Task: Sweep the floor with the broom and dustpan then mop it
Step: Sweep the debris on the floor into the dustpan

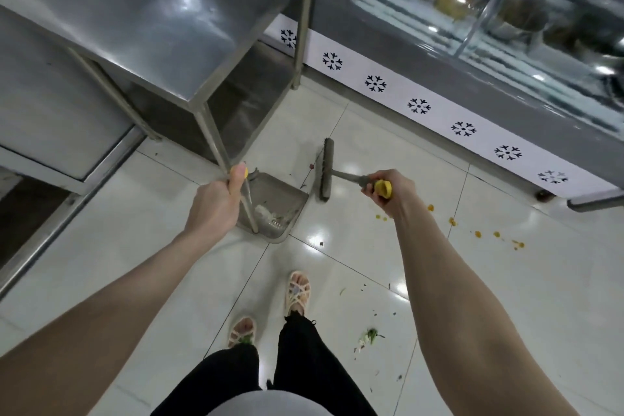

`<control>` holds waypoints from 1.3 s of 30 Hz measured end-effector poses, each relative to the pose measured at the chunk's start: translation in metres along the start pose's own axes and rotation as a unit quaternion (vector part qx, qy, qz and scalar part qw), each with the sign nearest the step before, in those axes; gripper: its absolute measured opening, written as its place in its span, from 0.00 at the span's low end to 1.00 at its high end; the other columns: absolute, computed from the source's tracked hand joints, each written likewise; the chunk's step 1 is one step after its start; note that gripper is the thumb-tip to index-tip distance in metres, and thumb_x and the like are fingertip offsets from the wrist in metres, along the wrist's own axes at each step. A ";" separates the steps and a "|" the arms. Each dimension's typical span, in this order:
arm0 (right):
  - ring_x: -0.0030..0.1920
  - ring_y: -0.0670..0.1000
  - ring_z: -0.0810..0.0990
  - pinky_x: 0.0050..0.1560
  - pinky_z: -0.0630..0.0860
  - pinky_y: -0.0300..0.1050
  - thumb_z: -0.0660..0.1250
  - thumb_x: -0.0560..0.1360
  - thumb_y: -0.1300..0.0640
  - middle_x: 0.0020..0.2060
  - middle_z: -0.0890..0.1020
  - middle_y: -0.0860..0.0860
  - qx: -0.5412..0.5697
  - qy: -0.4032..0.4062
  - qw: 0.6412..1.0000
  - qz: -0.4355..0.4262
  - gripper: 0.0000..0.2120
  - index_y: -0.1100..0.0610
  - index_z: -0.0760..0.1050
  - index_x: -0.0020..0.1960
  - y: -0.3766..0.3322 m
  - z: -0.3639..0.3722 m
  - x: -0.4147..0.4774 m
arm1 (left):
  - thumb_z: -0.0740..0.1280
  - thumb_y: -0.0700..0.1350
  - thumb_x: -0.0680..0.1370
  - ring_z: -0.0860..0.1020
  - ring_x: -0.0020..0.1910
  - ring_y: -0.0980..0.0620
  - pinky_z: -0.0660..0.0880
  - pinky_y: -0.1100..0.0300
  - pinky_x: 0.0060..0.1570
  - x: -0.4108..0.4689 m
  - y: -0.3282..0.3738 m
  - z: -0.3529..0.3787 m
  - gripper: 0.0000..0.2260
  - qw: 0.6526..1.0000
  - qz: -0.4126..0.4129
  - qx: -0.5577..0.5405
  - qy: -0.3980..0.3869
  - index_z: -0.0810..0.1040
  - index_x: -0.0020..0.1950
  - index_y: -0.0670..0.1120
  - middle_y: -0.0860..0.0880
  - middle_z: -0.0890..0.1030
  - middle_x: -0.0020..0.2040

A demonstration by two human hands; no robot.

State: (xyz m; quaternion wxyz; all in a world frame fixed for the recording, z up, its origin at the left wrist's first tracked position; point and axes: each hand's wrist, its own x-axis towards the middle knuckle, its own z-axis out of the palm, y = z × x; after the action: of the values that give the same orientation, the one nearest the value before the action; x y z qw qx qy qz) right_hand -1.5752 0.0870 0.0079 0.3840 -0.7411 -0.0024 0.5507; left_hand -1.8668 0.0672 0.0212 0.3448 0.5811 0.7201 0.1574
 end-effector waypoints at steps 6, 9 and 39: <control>0.22 0.52 0.76 0.27 0.77 0.40 0.67 0.67 0.72 0.35 0.76 0.59 -0.113 -0.008 0.990 -0.084 0.07 0.64 0.72 0.33 -0.041 0.022 0.040 | 0.44 0.65 0.78 0.74 0.44 0.39 0.68 0.52 0.45 0.019 0.026 0.015 0.29 1.000 -0.022 0.016 0.007 0.70 0.32 0.47 0.40 0.77 0.37; 0.18 0.50 0.77 0.22 0.75 0.37 0.67 0.69 0.71 0.35 0.77 0.57 -0.197 -0.012 0.976 -0.094 0.05 0.64 0.75 0.37 -0.043 0.033 0.061 | 0.44 0.65 0.78 0.74 0.42 0.40 0.69 0.53 0.44 0.028 0.033 0.019 0.30 0.999 -0.028 0.018 0.004 0.71 0.32 0.46 0.42 0.76 0.36; 0.27 0.49 0.71 0.20 0.71 0.34 0.66 0.76 0.61 0.30 0.71 0.54 -0.232 -0.046 0.962 0.134 0.10 0.61 0.70 0.37 0.060 0.010 0.063 | 0.45 0.62 0.79 0.74 0.35 0.45 0.67 0.55 0.40 0.011 -0.029 -0.001 0.32 1.000 0.021 0.018 -0.010 0.73 0.34 0.40 0.44 0.76 0.31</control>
State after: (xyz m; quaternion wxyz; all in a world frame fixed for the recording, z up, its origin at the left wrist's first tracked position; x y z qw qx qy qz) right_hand -1.5836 0.0772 -0.0786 0.1235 -0.7772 -0.0482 0.6151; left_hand -1.8898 0.0696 0.0004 0.3382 0.6038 0.7070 0.1457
